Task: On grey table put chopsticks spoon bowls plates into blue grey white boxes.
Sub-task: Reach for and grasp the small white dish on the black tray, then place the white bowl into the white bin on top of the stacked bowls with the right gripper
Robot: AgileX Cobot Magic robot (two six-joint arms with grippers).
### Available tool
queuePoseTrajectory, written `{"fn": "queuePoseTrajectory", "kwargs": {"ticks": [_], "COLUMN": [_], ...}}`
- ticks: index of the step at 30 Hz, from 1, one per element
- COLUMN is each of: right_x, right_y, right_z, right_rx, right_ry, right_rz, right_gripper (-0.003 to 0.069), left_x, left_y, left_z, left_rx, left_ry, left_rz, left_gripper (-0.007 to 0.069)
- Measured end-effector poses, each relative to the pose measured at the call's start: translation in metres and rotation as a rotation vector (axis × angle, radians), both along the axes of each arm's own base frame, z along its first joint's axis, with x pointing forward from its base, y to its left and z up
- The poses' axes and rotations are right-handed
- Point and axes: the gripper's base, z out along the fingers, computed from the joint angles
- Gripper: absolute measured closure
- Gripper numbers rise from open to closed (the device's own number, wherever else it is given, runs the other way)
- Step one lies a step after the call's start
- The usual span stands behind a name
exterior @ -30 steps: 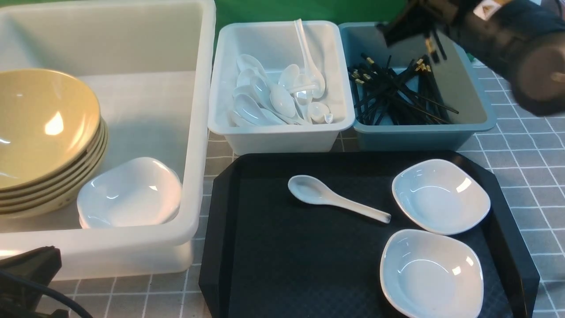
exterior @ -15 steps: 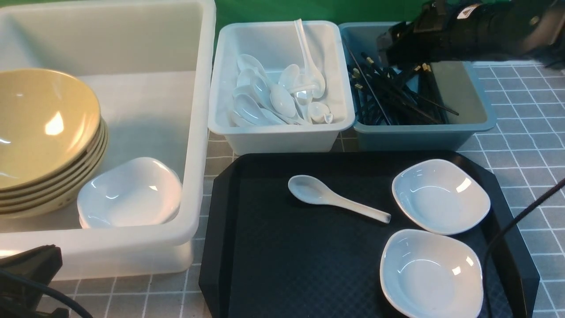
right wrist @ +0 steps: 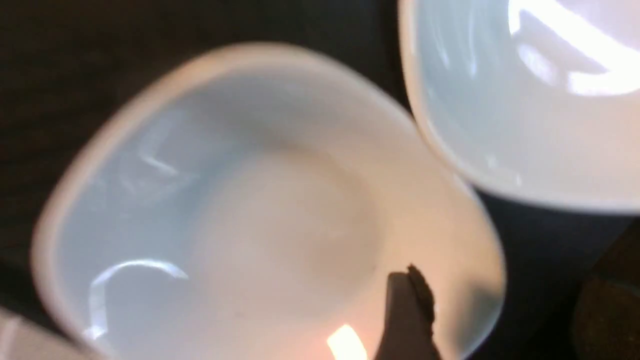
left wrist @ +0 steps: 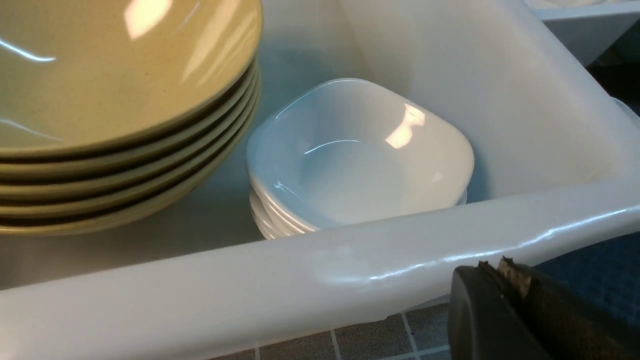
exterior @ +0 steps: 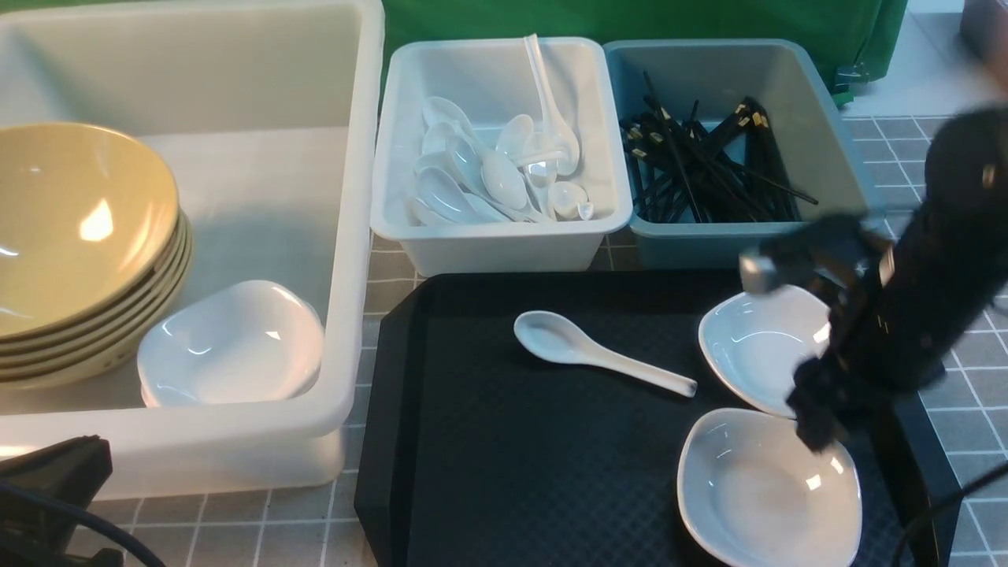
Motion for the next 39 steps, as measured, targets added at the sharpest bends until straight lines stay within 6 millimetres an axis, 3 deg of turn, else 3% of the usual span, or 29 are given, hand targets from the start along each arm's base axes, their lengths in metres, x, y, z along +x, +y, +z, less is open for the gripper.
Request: {"fn": "queuePoseTrajectory", "kwargs": {"ticks": [3, 11, 16, 17, 19, 20, 21, 23, 26, 28, 29, 30, 31, 32, 33, 35, 36, 37, 38, 39], "right_x": [-0.008, -0.012, -0.012, -0.014, -0.015, -0.019, -0.019, -0.025, -0.027, -0.027, -0.030, -0.029, -0.032, -0.033, -0.032, -0.033, -0.033, -0.031, -0.029, -0.025], "right_y": [-0.002, 0.002, 0.007, 0.008, 0.008, 0.007, 0.008, 0.007, 0.011, 0.022, 0.039, 0.042, 0.056, 0.084, 0.088, 0.130, 0.137, 0.165, 0.169, 0.194], "right_z": [-0.019, -0.029, -0.031, -0.028, -0.024, -0.011, -0.011, 0.012, 0.052, 0.077, 0.101, 0.107, 0.119, 0.142, 0.146, 0.165, 0.164, 0.166, 0.169, 0.166], "right_rx": [0.015, 0.080, 0.135, 0.144, 0.154, 0.173, 0.174, 0.196, 0.254, 0.311, 0.376, 0.388, 0.426, 0.504, 0.518, 0.602, 0.610, 0.638, 0.644, 0.657], "right_ry": [-0.020, -0.028, -0.008, -0.009, -0.016, -0.040, -0.037, -0.081, -0.171, -0.240, -0.310, -0.334, -0.376, -0.483, -0.512, -0.655, -0.655, -0.733, -0.759, -0.798], "right_rz": [-0.067, -0.131, -0.101, -0.087, -0.082, -0.068, -0.068, -0.051, -0.015, 0.026, 0.083, 0.093, 0.135, 0.209, 0.215, 0.325, 0.339, 0.417, 0.428, 0.479], "right_gripper": [0.0204, 0.0221, 0.0374, 0.0421, 0.0450, 0.0502, 0.0502, 0.0575, 0.0593, 0.0593, 0.0593, 0.0593, 0.0593, 0.0593, 0.0593, 0.0593, 0.0593, 0.0593, 0.0593, 0.0593], "left_x": [-0.001, -0.002, -0.012, -0.016, -0.020, -0.028, -0.030, -0.039, -0.049, -0.052, -0.053, -0.053, -0.052, -0.050, -0.050, -0.048, -0.048, -0.047, -0.047, -0.047], "left_y": [-0.003, -0.006, -0.006, -0.006, -0.006, -0.006, -0.006, -0.006, -0.005, -0.005, -0.004, -0.003, -0.003, -0.002, -0.002, -0.001, -0.001, -0.001, -0.001, -0.001], "left_z": [0.000, 0.000, 0.008, 0.010, 0.012, 0.015, 0.015, 0.019, 0.023, 0.024, 0.024, 0.025, 0.023, 0.020, 0.020, 0.017, 0.017, 0.017, 0.017, 0.017], "left_rx": [0.000, 0.000, 0.024, 0.034, 0.042, 0.053, 0.055, 0.063, 0.068, 0.069, 0.068, 0.067, 0.066, 0.065, 0.066, 0.066, 0.066, 0.066, 0.066, 0.066], "left_ry": [0.000, 0.000, -0.046, -0.077, -0.105, -0.159, -0.172, -0.253, -0.354, -0.395, -0.427, -0.434, -0.440, -0.444, -0.446, -0.444, -0.445, -0.449, -0.449, -0.452], "left_rz": [-0.036, -0.076, -0.089, -0.088, -0.087, -0.083, -0.082, -0.072, -0.054, -0.044, -0.031, -0.027, -0.021, -0.011, -0.009, -0.004, -0.003, 0.000, 0.000, 0.002], "left_gripper": [0.0633, 0.0633, 0.0633, 0.0633, 0.0633, 0.0633, 0.0633, 0.0633, 0.0633, 0.0633, 0.0633, 0.0633, 0.0633, 0.0633, 0.0633, 0.0633, 0.0633, 0.0633, 0.0633, 0.0633]}}
